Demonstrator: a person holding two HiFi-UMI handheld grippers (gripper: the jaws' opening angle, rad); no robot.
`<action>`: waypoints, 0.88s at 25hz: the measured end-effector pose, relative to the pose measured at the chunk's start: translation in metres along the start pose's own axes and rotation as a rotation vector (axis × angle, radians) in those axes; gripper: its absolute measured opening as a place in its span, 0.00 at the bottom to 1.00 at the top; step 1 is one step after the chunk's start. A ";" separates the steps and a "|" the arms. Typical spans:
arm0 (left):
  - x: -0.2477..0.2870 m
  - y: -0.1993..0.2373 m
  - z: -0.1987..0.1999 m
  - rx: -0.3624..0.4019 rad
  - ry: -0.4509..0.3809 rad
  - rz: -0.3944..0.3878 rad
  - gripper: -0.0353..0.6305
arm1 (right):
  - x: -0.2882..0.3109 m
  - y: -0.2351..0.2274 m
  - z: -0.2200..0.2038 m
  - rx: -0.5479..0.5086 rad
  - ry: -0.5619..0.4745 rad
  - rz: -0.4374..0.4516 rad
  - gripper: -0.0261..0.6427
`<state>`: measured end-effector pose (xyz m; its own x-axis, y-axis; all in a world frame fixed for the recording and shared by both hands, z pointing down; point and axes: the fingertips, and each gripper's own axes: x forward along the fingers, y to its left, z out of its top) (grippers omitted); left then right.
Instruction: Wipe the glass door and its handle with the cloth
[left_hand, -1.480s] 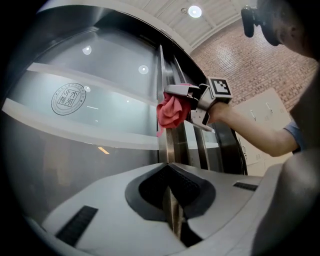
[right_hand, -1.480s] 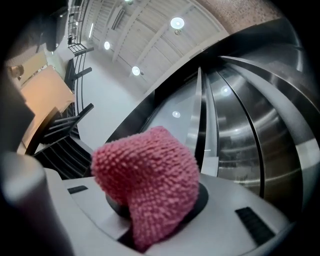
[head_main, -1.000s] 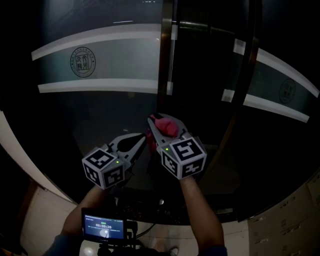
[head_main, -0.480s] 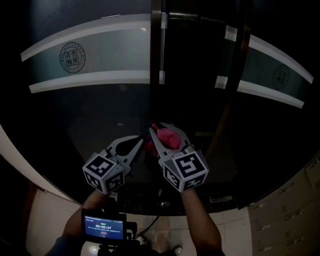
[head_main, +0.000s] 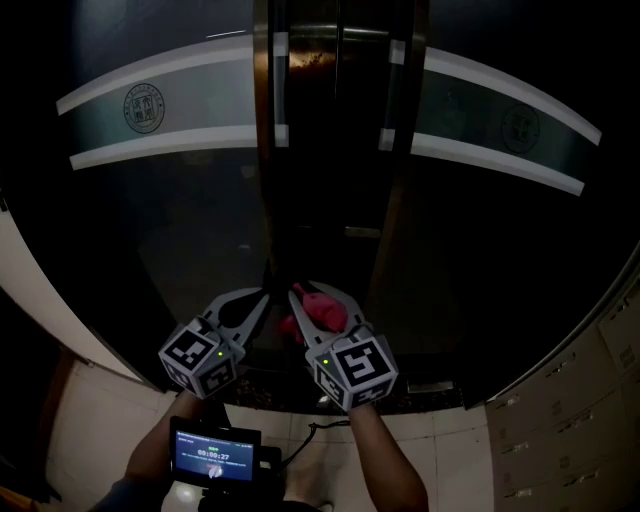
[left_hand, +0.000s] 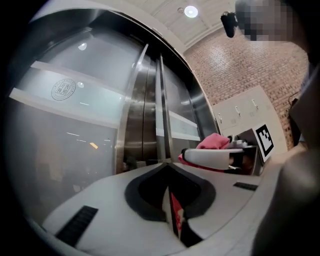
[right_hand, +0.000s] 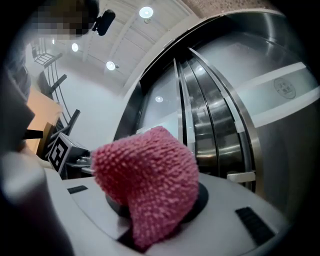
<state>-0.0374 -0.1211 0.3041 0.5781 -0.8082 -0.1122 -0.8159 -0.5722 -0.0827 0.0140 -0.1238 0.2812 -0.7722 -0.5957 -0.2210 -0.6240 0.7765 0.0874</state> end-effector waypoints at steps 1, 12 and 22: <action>-0.004 -0.017 -0.002 0.009 0.003 0.000 0.07 | -0.013 0.004 0.000 0.003 0.001 0.004 0.16; -0.048 -0.086 0.002 0.068 0.049 0.036 0.07 | -0.083 0.041 0.011 0.060 -0.033 0.010 0.16; -0.054 -0.086 0.013 0.057 0.039 -0.022 0.07 | -0.071 0.054 0.011 0.047 -0.035 -0.016 0.16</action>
<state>0.0011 -0.0264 0.3044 0.5942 -0.8011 -0.0711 -0.8011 -0.5817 -0.1412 0.0366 -0.0372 0.2912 -0.7570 -0.6010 -0.2563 -0.6293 0.7762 0.0385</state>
